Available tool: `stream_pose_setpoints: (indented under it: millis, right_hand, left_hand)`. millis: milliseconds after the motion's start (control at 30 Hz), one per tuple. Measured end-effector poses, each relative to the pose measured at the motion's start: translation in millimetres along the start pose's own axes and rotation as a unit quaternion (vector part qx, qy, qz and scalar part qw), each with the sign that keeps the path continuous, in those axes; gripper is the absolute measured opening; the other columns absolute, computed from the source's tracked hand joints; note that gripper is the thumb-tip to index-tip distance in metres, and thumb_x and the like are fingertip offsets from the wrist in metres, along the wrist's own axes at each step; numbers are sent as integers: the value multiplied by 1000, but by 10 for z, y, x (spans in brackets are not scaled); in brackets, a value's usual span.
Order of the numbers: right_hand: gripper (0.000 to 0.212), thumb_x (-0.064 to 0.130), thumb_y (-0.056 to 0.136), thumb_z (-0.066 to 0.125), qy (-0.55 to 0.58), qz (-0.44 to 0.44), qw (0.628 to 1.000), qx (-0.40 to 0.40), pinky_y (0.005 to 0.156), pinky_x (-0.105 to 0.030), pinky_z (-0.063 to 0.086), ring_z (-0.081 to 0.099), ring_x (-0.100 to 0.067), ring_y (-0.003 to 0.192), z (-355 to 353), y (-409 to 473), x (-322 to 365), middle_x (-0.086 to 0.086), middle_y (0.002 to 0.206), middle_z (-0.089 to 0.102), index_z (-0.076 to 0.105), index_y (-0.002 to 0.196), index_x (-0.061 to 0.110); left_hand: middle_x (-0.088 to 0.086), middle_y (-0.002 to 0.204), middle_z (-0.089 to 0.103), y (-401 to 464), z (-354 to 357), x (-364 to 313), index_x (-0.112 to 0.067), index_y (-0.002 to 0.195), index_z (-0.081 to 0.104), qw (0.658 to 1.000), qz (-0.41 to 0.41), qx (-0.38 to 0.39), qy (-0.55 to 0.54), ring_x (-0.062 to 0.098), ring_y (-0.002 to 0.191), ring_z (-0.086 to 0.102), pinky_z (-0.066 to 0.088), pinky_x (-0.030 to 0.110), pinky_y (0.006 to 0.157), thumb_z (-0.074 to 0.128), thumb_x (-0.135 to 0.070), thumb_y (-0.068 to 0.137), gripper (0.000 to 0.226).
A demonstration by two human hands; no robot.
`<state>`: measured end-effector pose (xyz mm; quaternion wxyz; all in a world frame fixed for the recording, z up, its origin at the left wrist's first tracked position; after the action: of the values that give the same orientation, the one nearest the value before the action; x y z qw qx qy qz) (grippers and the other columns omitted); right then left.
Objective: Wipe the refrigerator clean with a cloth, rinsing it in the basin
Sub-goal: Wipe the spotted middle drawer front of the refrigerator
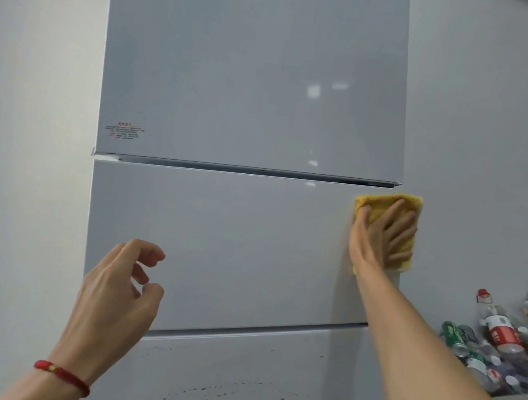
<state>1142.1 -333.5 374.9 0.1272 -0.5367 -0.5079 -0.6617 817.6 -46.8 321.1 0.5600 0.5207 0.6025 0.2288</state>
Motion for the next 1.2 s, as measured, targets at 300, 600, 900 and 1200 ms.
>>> stream_pose_setpoints:
  millis: [300,600,900,1200]
  right_hand:
    - [78,60,99,33,-153,-541,821,100,122,-68,-4,-13,-28,160,639,-1860,1052,0,175,-6,8,167,31]
    - [95,78,86,17,-112,-180,973,91,123,-66,-4,-18,-20,159,-175,90,12,3,173,-19,-9,165,33]
    - [79,57,98,27,-80,-322,943,22,116,-77,-3,1,-43,159,837,-1796,1602,-14,174,6,14,167,20]
    - [82,63,90,52,-143,-634,752,109,124,-61,4,19,-25,157,1187,-2826,2402,2,168,27,29,162,32]
  left_hand:
    - [-9,96,63,156,352,-338,-22,100,61,999,28,-15,-32,7,79,62,53,33,71,68,6,79,36]
    - [-6,98,64,207,54,-38,-21,101,63,999,-28,-29,-3,9,79,61,47,31,71,65,6,80,34]
    - [-5,101,63,245,-540,299,-21,106,63,992,-78,-95,12,11,82,61,47,34,76,62,3,81,34]
    - [-8,99,62,240,-757,308,-23,103,59,991,-59,-113,33,9,80,61,44,32,73,64,4,80,35]
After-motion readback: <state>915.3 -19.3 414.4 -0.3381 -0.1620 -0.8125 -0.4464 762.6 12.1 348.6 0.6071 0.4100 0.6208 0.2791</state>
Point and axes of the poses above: each hand's wrist, its own y-axis towards the middle knuckle, its own z-axis out of the palm, x = y × z, the point moved 5 cm from there along y, towards the middle knuckle
